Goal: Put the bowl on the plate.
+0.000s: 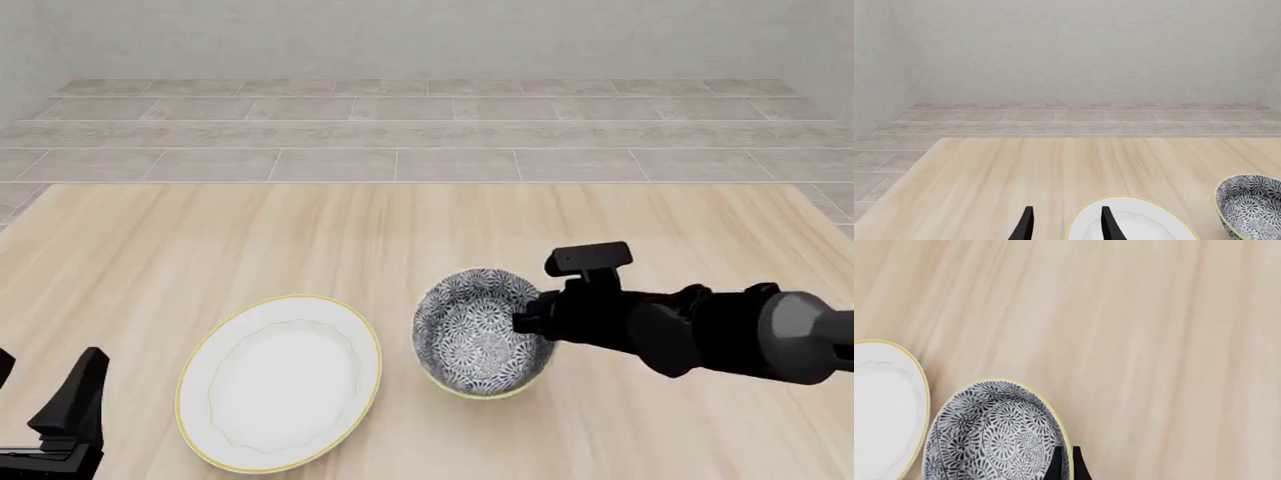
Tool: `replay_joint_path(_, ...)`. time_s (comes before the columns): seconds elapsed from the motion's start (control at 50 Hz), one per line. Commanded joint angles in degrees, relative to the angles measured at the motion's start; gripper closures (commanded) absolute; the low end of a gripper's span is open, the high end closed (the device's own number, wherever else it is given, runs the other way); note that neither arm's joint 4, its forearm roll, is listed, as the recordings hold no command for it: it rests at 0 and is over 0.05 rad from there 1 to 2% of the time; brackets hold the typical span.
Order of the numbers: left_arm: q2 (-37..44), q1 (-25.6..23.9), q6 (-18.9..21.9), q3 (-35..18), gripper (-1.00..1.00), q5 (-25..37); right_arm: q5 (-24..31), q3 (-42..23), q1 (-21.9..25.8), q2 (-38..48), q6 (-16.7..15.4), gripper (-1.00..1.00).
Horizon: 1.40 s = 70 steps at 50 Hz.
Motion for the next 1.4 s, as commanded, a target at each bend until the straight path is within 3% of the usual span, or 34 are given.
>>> replay_joint_path(0.02,0.0,0.0,0.0,0.0,-1.00,0.0,0.5,-0.3,1.1,-1.3,2.2,1.00)
replay_joint_path(0.22,0.0,0.0,0.0,0.0,-1.00,0.0,2.6,-1.9,1.8,-2.9,3.6,1.00)
replay_joint_path(0.52,0.0,0.0,0.0,0.0,-1.00,0.0,6.2,-5.4,2.4,-7.1,1.9,1.00)
replay_joint_path(0.64,0.0,0.0,0.0,0.0,-1.00,0.0,5.3,-5.3,3.0,-5.8,2.7,1.00)
replay_joint_path(0.88,0.0,0.0,0.0,0.0,-1.00,0.0,9.1,-9.1,3.8,-8.3,3.7,1.00)
replay_joint_path(1.22,0.0,0.0,0.0,0.0,-1.00,0.0,13.7,-14.0,4.7,-11.2,2.3,1.00)
replay_joint_path(1.4,0.0,0.0,0.0,0.0,-1.00,0.0,16.0,-17.7,7.9,-11.0,5.0,1.00)
